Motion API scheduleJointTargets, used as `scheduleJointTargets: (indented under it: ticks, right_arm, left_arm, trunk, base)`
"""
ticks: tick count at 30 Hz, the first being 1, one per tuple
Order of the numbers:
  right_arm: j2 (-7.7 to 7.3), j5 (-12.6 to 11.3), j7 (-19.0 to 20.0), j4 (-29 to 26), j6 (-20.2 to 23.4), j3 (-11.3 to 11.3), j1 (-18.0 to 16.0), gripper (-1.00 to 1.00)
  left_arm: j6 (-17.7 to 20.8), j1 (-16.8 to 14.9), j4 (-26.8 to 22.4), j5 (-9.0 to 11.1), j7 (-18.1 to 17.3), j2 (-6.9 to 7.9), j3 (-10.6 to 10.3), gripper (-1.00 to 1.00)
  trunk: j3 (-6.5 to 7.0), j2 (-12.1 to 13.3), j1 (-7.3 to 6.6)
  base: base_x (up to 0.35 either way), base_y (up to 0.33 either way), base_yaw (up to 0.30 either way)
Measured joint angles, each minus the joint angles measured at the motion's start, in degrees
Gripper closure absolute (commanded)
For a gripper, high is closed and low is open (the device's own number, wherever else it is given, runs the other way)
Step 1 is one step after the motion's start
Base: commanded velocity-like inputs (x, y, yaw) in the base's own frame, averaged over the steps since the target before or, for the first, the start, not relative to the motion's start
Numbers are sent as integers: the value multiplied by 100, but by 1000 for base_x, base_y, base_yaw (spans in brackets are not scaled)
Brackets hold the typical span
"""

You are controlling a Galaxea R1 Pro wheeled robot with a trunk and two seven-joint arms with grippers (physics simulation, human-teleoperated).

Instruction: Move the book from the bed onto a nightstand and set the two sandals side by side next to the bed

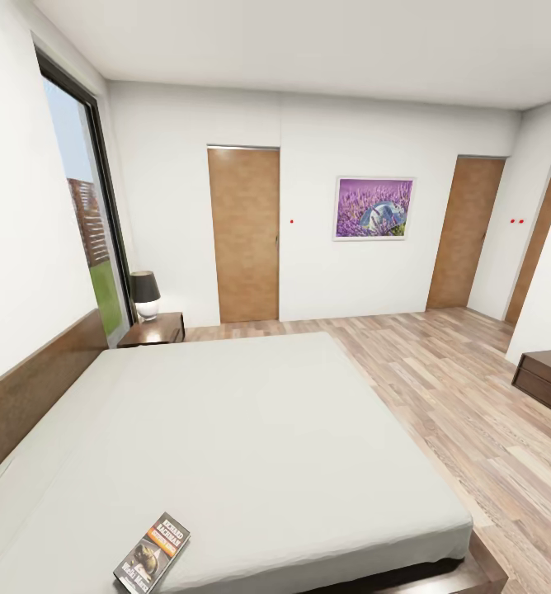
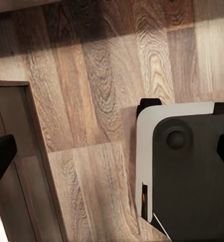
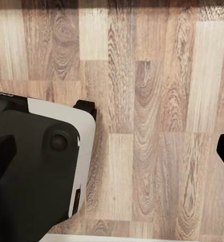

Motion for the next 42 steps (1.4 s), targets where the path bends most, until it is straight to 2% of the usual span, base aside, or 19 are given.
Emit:
scheduleJointTargets:
  ticks: [3,4,5,8,11,12,15,18,25,27,28,33,36,42]
  right_arm:
    - [0,0,0,0,0,0,0,-100]
    - [0,0,0,0,0,0,0,-100]
    - [0,0,-2,0,0,0,1,-100]
    - [0,-3,-4,0,0,0,3,-100]
    - [2,-6,-5,0,0,0,4,-100]
    - [2,-6,-5,0,0,0,4,-100]
    - [10,-7,-7,0,0,0,4,-100]
    - [25,-8,-8,0,0,4,1,-100]
    - [58,-14,-9,0,1,7,1,-100]
    - [63,-16,-9,0,1,8,-1,-100]
    - [63,-16,-9,0,1,8,-1,-100]
    - [88,-19,-14,-6,1,9,-1,-100]
    - [100,-19,-16,-7,1,9,-1,-100]
    - [162,-19,-18,-14,1,9,-2,-100]
  left_arm:
    - [-1,-3,5,22,-566,279,11,-100]
    - [-1,-3,5,22,-573,283,7,-100]
    - [1,-4,9,50,-746,383,23,-100]
    - [8,-6,17,260,-1301,777,71,-100]
    - [16,-7,26,545,-1879,1244,100,-100]
    - [15,-6,25,545,-1886,1252,85,-100]
    - [16,-4,46,805,-2495,1735,111,-100]
    - [13,-1,109,966,-3071,2174,111,-100]
    - [-11,41,192,1102,-4159,2974,110,-100]
    - [-18,54,201,1118,-4444,3264,117,-100]
    - [-19,55,201,1116,-4449,3272,100,-100]
    - [-29,75,212,1187,-5105,4025,122,-100]
    - [-37,81,214,1322,-5408,4318,119,-100]
    - [-37,92,216,1476,-5852,4750,118,-100]
  trunk:
    - [0,0,0]
    - [0,0,0]
    - [0,0,0]
    - [0,0,0]
    - [0,0,0]
    - [0,0,0]
    - [0,0,0]
    - [0,0,0]
    - [0,0,0]
    - [0,0,0]
    - [0,0,0]
    - [0,0,0]
    - [0,0,0]
    - [0,0,0]
  base:
    - [0,0,0]
    - [0,0,0]
    - [0,0,0]
    - [0,0,0]
    - [0,0,0]
    - [0,0,0]
    - [0,0,0]
    - [0,0,0]
    - [0,0,0]
    - [0,0,0]
    - [0,0,0]
    - [0,0,0]
    - [0,0,0]
    - [0,0,0]
